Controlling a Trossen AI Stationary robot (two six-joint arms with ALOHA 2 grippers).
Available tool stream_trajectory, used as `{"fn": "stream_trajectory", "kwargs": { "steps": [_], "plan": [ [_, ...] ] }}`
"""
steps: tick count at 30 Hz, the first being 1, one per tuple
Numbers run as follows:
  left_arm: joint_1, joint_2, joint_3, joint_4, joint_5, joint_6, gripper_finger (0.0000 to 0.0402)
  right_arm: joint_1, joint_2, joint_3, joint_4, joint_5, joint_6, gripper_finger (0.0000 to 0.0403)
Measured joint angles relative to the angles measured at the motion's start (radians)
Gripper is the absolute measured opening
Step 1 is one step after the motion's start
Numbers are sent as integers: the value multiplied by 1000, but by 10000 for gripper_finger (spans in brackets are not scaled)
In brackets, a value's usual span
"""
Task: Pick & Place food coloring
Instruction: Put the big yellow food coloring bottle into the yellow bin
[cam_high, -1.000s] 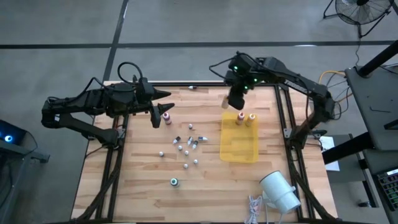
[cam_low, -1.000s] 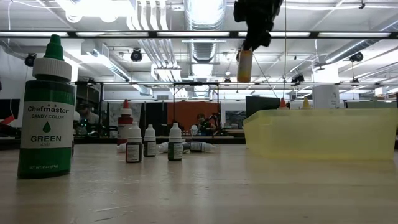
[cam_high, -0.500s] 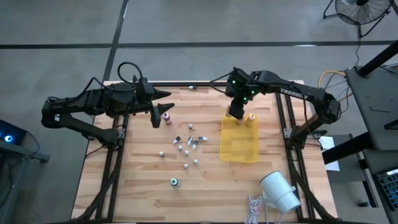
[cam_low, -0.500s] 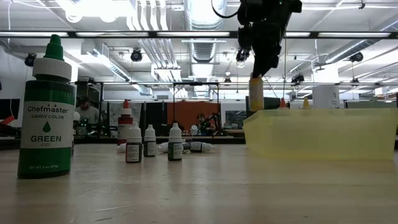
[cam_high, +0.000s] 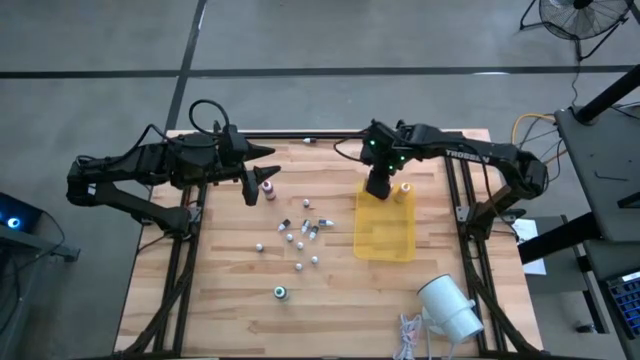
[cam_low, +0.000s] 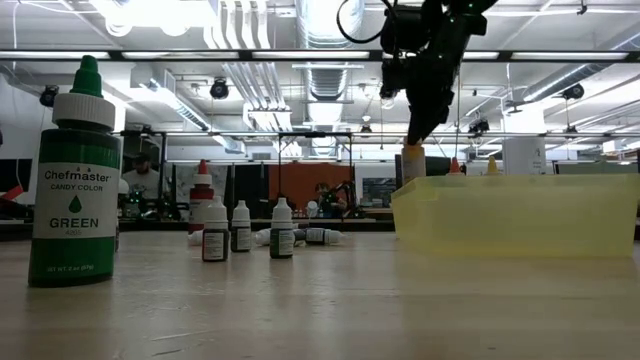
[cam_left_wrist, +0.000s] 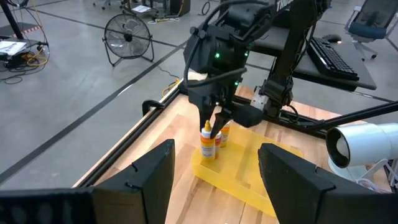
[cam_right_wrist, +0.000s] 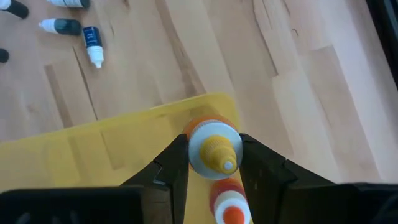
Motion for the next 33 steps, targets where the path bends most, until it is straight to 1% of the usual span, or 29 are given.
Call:
{"fn": "stream_trajectory", "kwargs": {
  "steps": [7, 23, 27, 33],
  "plan": [
    [0, 0, 0, 0, 0, 0, 204, 2, 11, -27, 40, 18, 0, 106],
    [0, 0, 0, 1, 0, 0, 204, 6, 13, -141, 159, 18, 30, 106],
    [0, 0, 0, 1, 0, 0, 204, 7, 13, -172, 191, 49, 29, 106],
    [0, 0, 0, 1, 0, 0, 204, 7, 13, -205, 208, 49, 19, 106]
  ]
}}
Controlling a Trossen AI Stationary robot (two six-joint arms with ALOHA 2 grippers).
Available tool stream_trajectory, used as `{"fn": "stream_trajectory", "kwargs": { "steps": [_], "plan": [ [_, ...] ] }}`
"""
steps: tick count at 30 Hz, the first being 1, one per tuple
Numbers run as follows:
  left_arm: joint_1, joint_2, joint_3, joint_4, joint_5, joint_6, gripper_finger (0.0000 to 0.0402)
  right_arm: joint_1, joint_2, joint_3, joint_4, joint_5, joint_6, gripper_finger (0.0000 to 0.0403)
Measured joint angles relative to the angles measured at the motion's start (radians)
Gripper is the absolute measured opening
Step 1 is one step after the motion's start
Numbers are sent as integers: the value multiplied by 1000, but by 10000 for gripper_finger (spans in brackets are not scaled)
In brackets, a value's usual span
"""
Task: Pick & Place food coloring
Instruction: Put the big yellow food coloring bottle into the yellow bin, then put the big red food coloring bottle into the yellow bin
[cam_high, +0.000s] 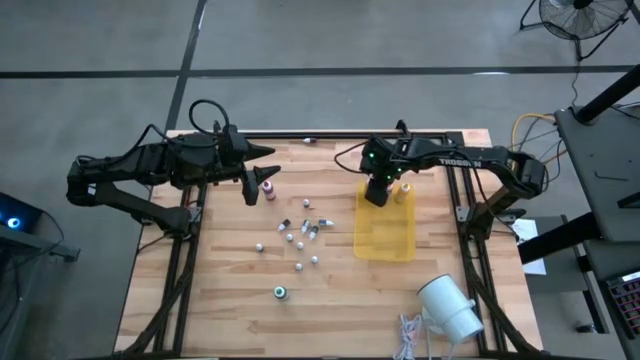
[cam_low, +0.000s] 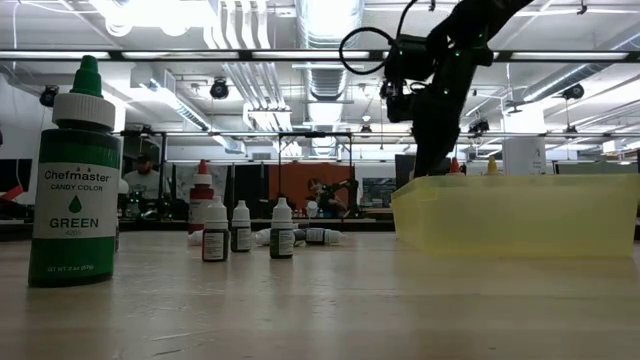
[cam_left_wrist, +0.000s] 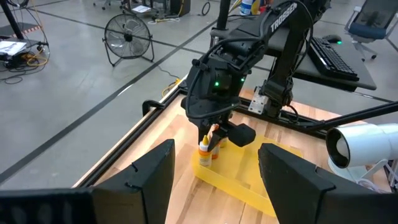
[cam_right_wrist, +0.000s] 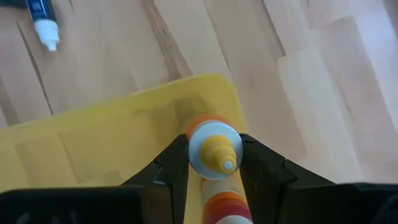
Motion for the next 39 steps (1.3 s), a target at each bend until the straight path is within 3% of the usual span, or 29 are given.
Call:
{"fn": "stream_trajectory", "kwargs": {
  "steps": [12, 24, 39],
  "plan": [
    [0, 0, 0, 1, 0, 0, 204, 0, 0, -7, 43, 21, -18, 108],
    [0, 0, 0, 1, 0, -1, 204, 0, 0, -7, 42, 18, -18, 185],
    [0, 0, 0, 0, 0, 0, 204, 0, -12, 29, 14, -17, -12, 198]
  ]
}}
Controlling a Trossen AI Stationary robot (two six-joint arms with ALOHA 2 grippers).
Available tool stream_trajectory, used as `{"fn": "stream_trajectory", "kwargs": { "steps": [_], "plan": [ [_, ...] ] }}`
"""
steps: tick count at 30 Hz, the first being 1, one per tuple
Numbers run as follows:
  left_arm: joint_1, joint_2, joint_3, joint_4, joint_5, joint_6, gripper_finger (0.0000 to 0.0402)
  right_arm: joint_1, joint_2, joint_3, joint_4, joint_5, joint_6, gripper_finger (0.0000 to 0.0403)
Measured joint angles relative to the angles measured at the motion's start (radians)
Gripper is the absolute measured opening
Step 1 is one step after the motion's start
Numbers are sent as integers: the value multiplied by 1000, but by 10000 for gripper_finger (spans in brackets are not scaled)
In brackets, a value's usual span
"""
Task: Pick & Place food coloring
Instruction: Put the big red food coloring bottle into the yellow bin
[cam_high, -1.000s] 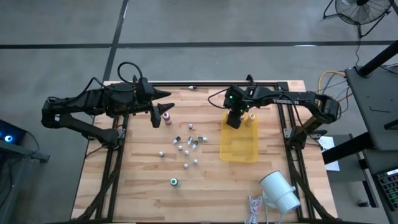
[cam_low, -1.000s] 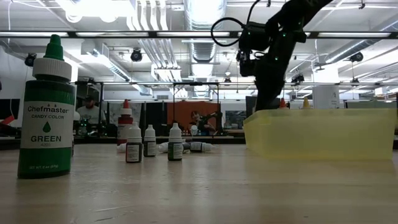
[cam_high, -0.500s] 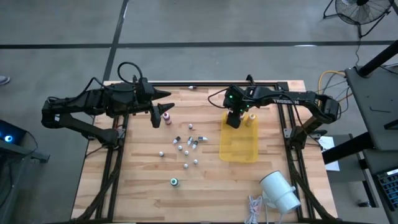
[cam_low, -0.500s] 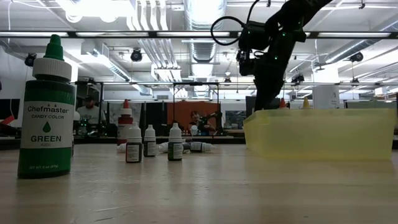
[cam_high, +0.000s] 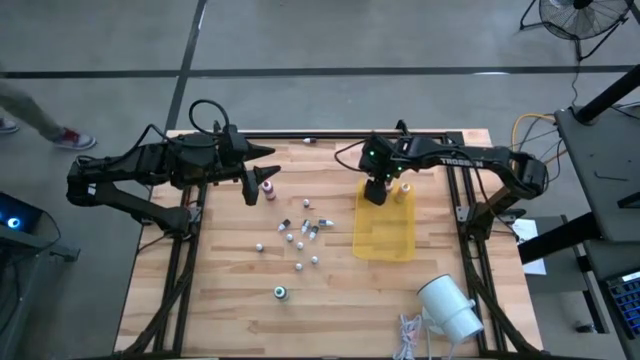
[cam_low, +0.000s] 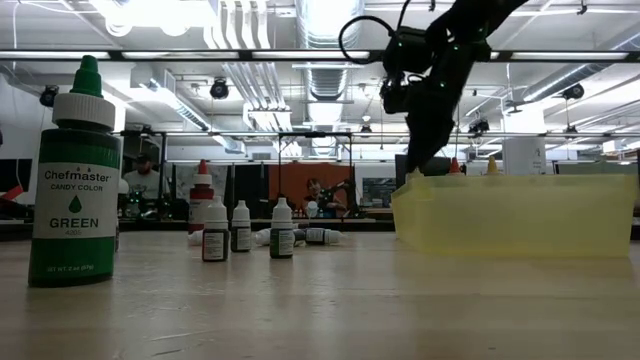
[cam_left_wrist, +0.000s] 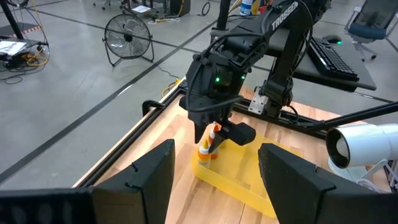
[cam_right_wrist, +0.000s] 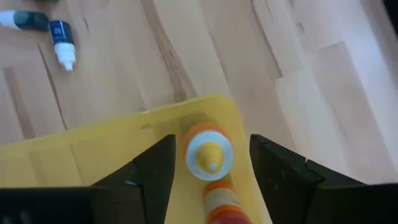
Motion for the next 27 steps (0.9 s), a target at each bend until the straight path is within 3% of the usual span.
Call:
{"fn": "stream_trajectory", "kwargs": {
  "steps": [9, 20, 27],
  "plan": [
    [0, 0, 0, 0, 0, 0, 204, 2, 0, 130, -107, -3, -7, 198],
    [0, 0, 0, -18, 1, 1, 201, 28, -31, 238, -208, -98, -3, 198],
    [0, 0, 0, -60, 22, 4, 141, 68, -126, 183, -175, -98, 30, 197]
  ]
}}
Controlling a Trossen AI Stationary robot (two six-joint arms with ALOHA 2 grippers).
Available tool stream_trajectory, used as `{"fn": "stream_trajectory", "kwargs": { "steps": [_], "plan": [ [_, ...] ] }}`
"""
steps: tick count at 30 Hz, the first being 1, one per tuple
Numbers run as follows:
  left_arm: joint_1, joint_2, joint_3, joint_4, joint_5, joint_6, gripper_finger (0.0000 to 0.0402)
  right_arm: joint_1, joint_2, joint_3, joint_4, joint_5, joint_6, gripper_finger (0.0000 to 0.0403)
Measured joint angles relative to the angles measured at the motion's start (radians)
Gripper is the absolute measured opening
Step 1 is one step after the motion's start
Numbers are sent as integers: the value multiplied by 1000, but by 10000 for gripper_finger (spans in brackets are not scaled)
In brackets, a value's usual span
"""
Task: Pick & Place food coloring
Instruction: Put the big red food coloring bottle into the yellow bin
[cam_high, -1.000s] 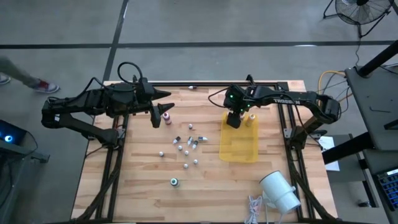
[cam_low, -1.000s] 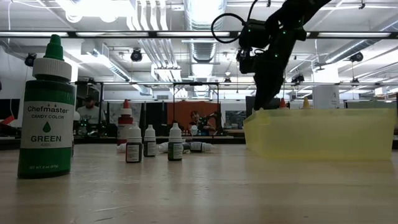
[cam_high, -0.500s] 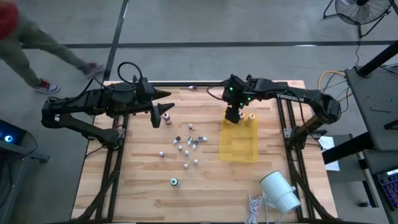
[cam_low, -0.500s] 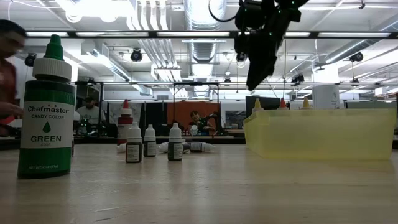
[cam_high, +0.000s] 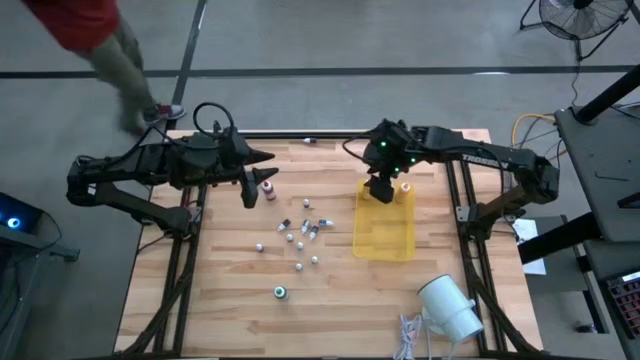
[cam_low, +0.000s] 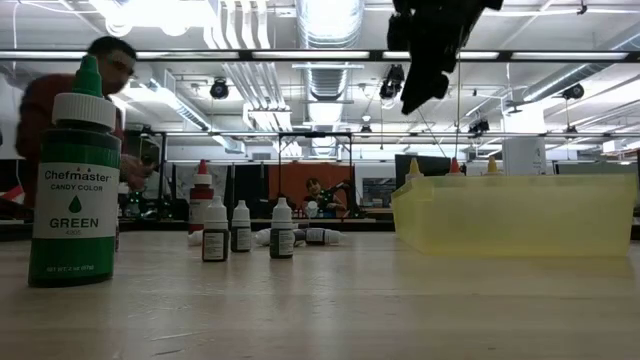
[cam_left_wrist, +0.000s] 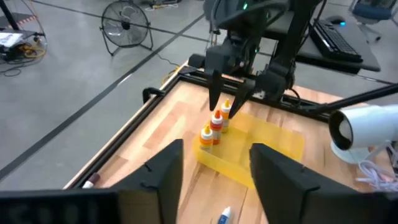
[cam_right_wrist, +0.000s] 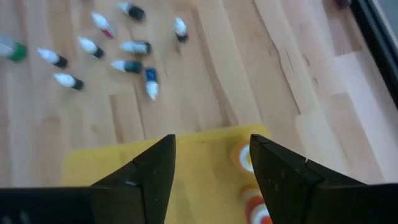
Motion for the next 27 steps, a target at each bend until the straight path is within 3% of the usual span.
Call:
{"fn": "stream_trajectory", "kwargs": {
  "steps": [9, 13, 20, 27],
  "plan": [
    [0, 0, 0, -7, 16, 22, 41, 68, -135, -13, 70, 4, 80, 178],
    [0, -9, -25, -5, 16, 22, 7, 93, -195, -42, 129, 52, 100, 168],
    [0, -91, -174, 151, 21, 21, 0, 96, -294, -175, 230, 82, 159, 154],
    [0, -158, -275, 168, 22, 6, 0, 104, -387, -334, 350, 79, 263, 141]
  ]
}}
